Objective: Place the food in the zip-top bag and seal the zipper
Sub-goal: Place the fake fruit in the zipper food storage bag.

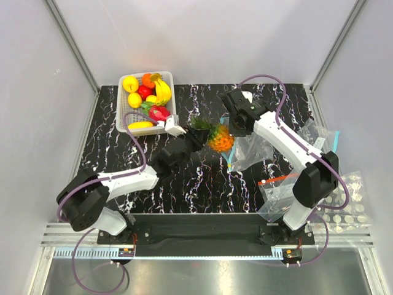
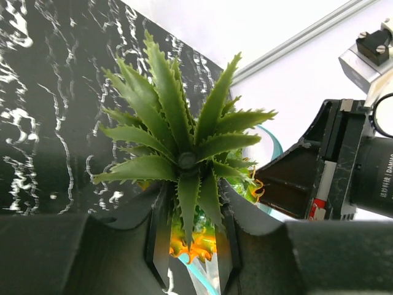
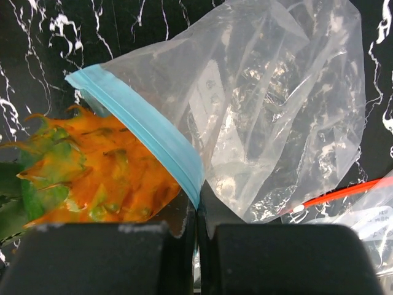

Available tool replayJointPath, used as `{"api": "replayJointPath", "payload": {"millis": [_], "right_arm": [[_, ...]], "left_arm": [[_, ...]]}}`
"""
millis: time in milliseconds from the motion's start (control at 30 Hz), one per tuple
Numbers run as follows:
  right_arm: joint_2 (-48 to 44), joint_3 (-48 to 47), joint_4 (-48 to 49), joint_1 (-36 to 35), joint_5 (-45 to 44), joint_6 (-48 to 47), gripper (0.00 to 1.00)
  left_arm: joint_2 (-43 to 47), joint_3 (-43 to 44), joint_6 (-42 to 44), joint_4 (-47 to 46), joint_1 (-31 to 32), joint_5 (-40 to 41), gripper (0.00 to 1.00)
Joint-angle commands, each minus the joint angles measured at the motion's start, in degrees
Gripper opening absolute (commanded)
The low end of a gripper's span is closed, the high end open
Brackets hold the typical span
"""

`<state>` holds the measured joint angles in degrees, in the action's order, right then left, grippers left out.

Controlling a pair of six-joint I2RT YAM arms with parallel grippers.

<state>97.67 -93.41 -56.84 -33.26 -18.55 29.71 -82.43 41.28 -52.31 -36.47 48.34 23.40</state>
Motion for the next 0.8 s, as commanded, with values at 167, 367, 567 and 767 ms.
{"api": "replayJointPath", "payload": {"millis": [167, 367, 567, 767], "right_arm": [[-3.1, 2.4, 2.5, -0.4, 5.5, 1.2, 0.0], [-4.6, 2.1, 3.3, -0.5, 9.1, 1.4, 0.0], [-5.3, 2.1, 3.1, -0.4, 8.8, 1.0, 0.0], [-5.2, 2.7, 3.4, -0.4, 8.8, 1.0, 0.0]], "left_arm": [[1.1, 6.4, 13.4, -1.1, 6.0, 11.4, 0.0], [-1.5, 7.7, 18.1, -2.9, 9.4, 14.3, 0.0], [-4.3, 8.6, 19.9, -2.6, 9.6, 11.8, 0.0], [-5.5, 8.3, 20.0, -2.2, 9.8, 11.2, 0.0]]}}
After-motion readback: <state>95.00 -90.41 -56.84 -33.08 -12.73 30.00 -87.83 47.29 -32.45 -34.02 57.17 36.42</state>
